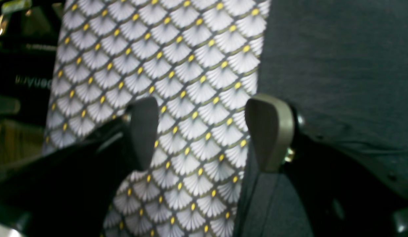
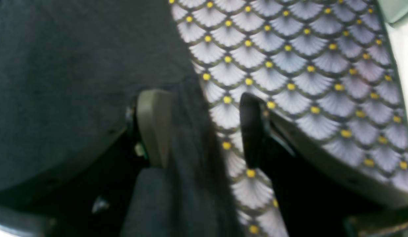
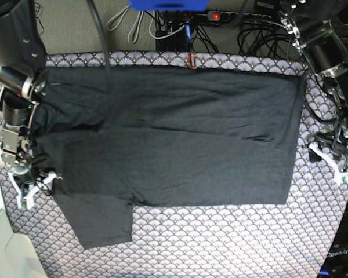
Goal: Fold the T-shirt properly
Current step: 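Move both grippers down to the shirt's side edges near the hem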
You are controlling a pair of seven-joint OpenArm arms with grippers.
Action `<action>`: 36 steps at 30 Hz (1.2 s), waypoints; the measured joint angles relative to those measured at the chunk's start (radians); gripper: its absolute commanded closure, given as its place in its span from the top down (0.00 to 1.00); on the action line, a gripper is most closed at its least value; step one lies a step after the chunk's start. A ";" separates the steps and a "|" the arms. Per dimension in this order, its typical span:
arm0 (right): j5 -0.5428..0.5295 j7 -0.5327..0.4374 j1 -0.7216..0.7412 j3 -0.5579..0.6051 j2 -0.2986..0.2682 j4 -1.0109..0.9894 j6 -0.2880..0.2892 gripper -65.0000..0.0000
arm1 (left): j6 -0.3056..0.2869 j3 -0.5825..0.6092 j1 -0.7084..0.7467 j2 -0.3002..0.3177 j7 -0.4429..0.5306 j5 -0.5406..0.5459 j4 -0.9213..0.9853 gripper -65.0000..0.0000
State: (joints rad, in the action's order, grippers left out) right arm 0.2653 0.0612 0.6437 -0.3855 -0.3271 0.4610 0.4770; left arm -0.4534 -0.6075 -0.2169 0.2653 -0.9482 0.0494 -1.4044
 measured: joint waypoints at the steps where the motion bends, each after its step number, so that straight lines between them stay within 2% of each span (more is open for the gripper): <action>1: -0.001 -0.003 -0.007 0.001 0.005 0.000 0.000 0.52 | 0.000 0.000 0.001 0.000 0.009 -0.001 -0.001 0.67; 15: 0.004 0.005 -0.055 0.000 0.003 -0.001 0.000 0.52 | 0.005 0.001 0.080 0.000 -0.003 -0.008 -0.026 0.67; 28: -0.009 0.016 -0.071 0.000 0.011 0.004 -0.003 0.51 | 0.008 0.001 0.081 0.001 0.003 -0.009 -0.051 0.67; 30: -0.011 0.034 -0.071 0.001 0.011 0.006 -0.002 0.47 | 0.007 0.001 0.081 0.000 0.003 -0.008 -0.051 0.67; 32: -0.011 0.063 -0.066 0.000 0.011 0.010 0.000 0.37 | 0.008 0.001 0.081 0.000 0.003 -0.009 -0.051 0.67; 36: -0.011 0.074 -0.063 0.000 0.005 0.010 0.037 0.09 | 0.008 0.001 0.080 0.000 0.003 -0.009 -0.051 0.67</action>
State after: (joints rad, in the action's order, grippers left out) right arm 0.2539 0.1349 0.5808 -0.3851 -0.3218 0.4713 0.5144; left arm -0.4458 -0.6067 -0.1368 0.2657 -0.9447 0.0406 -1.4555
